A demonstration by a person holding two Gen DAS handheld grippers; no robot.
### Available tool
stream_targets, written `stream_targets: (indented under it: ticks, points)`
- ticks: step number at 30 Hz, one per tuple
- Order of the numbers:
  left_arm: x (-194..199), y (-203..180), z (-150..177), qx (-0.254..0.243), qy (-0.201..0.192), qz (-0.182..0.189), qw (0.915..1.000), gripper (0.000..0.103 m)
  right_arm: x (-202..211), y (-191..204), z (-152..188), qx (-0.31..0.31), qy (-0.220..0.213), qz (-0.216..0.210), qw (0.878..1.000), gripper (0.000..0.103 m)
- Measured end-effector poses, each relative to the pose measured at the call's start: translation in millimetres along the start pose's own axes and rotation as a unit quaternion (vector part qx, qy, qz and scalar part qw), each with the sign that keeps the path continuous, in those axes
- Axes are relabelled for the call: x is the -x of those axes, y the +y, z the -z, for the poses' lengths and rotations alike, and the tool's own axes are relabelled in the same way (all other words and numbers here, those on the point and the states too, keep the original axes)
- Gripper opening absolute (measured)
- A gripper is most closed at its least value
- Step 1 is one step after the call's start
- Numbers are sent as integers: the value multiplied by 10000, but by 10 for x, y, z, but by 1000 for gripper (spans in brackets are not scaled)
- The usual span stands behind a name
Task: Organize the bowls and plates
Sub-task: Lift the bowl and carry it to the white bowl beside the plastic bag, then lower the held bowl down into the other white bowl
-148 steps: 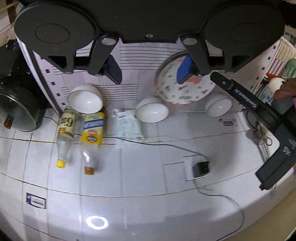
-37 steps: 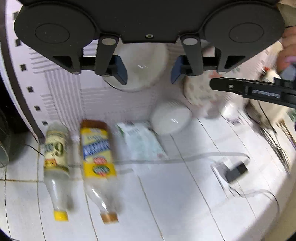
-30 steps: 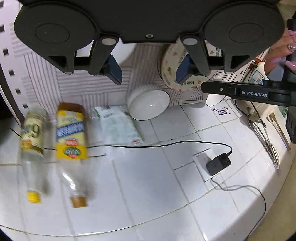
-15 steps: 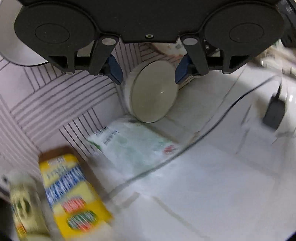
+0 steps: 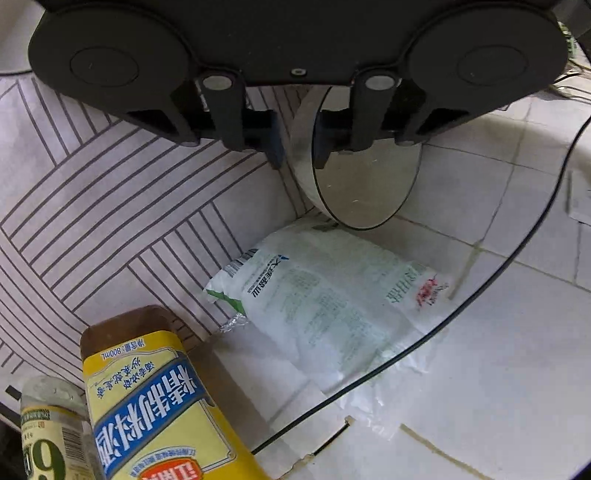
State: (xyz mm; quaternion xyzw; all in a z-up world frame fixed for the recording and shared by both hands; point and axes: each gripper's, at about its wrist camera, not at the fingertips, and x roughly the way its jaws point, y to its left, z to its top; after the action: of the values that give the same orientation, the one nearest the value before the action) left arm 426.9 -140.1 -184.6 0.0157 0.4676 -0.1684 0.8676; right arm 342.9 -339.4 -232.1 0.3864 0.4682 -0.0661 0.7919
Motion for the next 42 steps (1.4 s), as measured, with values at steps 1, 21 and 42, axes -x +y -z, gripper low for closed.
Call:
stream_targets:
  ticks: [1,21,42]
  points:
    - [-9,3,-6,22,32,-11,10000,33,-7,19,-2,30,-7,43,10000,13]
    - [555,-101,163,599,138,595,9963,28,568,47,23,351,212,-93,9991,15]
    - [1398,-1145,571,-28,405,831,9957,28,1932,-561,65,1381,-291,-457,9889,17]
